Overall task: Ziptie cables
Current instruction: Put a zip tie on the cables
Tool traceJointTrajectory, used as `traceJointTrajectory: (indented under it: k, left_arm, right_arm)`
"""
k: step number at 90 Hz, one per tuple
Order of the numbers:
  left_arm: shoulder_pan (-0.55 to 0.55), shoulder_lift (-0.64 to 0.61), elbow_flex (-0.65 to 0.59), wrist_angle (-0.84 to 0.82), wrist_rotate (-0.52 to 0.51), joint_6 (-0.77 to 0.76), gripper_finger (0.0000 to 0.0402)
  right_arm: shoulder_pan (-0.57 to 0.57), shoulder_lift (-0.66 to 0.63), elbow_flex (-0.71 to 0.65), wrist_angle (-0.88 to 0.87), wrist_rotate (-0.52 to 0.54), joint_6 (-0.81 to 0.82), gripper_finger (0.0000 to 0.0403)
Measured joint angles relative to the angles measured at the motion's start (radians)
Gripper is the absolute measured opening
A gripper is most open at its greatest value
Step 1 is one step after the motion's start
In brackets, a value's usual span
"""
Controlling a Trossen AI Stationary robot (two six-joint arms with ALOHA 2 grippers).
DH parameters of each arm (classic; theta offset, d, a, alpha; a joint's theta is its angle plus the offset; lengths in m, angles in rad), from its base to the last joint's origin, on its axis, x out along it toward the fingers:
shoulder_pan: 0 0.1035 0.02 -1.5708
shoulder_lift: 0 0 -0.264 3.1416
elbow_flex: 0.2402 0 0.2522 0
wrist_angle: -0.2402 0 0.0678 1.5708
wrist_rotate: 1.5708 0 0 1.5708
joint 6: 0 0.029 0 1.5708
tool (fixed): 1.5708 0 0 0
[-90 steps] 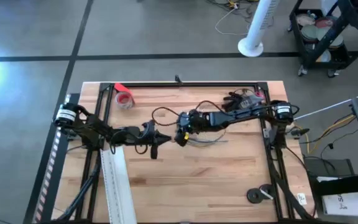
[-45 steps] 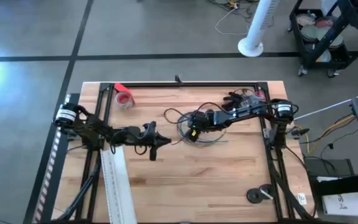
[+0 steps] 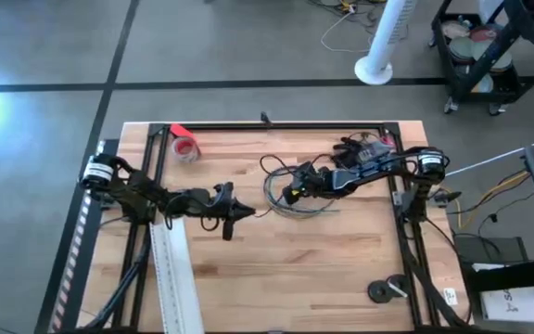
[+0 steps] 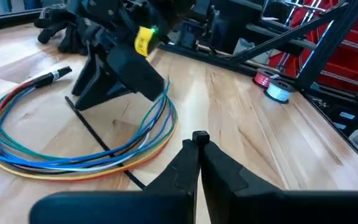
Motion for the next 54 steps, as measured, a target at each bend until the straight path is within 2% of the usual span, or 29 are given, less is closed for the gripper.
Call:
traceJointTrajectory:
  k: [18, 34, 44, 54]
  left_arm:
    - [-0.02, 0.0, 0.0, -0.006, 0.0, -0.013, 0.0]
    - [-0.02, 0.0, 0.0, -0.008, -0.003, -0.021, 0.0]
    - [-0.022, 0.0, 0.0, -0.008, -0.019, -0.026, 0.0]
    - [-0.023, 0.0, 0.0, -0.008, -0.025, -0.03, 0.0]
  right_arm:
    - [-0.027, -0.001, -0.064, 0.17, -0.083, 0.006, 0.0201]
    - [-0.019, -0.001, -0.072, 0.193, -0.143, 0.029, 0.0198]
    - [0.009, 0.001, -0.071, 0.222, -0.234, 0.054, 0.0195]
    - [0.018, 0.002, -0.073, 0.248, -0.275, 0.073, 0.0195]
